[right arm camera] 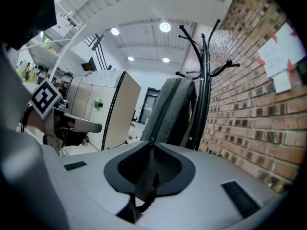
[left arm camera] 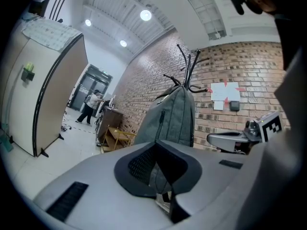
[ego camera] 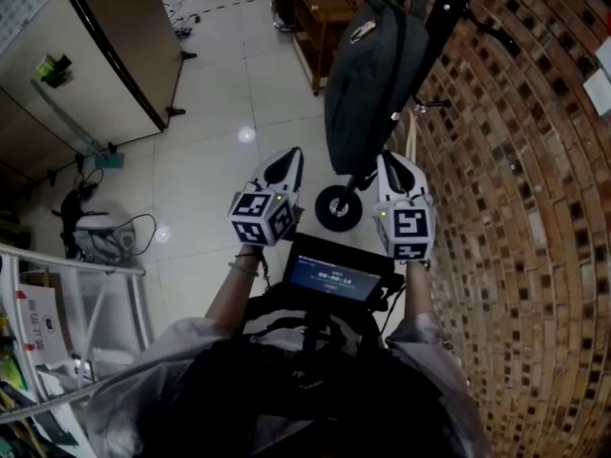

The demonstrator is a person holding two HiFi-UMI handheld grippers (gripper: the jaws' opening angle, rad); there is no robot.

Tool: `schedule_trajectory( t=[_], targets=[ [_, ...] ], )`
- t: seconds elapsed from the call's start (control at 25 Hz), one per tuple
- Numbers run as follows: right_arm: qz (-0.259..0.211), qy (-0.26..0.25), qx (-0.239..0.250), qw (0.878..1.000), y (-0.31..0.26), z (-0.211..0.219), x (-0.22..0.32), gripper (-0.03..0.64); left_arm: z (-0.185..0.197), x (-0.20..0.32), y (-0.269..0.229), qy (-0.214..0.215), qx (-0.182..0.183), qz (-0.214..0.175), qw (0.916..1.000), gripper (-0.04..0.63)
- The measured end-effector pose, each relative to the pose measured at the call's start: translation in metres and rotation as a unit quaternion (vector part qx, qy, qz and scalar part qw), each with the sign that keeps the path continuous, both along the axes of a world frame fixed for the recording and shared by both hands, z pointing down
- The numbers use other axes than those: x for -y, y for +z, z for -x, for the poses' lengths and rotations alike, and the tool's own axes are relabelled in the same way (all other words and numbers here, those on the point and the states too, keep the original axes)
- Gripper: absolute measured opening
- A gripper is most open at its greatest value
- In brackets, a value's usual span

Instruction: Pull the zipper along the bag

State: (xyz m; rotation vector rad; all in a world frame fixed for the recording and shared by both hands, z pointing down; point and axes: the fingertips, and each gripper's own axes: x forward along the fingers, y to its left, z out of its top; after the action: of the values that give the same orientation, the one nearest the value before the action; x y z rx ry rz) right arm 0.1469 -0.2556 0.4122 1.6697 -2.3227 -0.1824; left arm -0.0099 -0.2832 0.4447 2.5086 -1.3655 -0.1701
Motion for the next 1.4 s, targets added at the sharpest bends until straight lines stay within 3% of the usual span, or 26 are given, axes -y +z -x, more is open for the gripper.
schedule_trajectory(
  t=[0.28, 0.4, 0.76, 1.4],
  targets=[
    [0.034, 0.036, 0.153, 0.987, 0.008, -0.018, -0.023, 0.006, -0.014, -0.004, -0.006, 0.015, 0.002, -0.007, 0.9999, 0.008],
    [0.035, 0.042, 0.190, 0.980, 0.018, -0.026, -0.030, 0.005, -0.020, -0.006, -0.010, 0.022, 0.004, -0.014, 0.9996, 0.008],
    [0.041, 0.057, 0.220, 0.973, 0.039, -0.034, -0.036, 0.003, -0.038, -0.016, -0.010, 0.040, 0.005, -0.011, 0.9991, 0.008],
    [0.047, 0.042, 0.199, 0.978, 0.042, -0.023, -0.036, 0.003, -0.040, -0.023, -0.008, 0.040, 0.008, -0.010, 0.9991, 0.008]
  ],
)
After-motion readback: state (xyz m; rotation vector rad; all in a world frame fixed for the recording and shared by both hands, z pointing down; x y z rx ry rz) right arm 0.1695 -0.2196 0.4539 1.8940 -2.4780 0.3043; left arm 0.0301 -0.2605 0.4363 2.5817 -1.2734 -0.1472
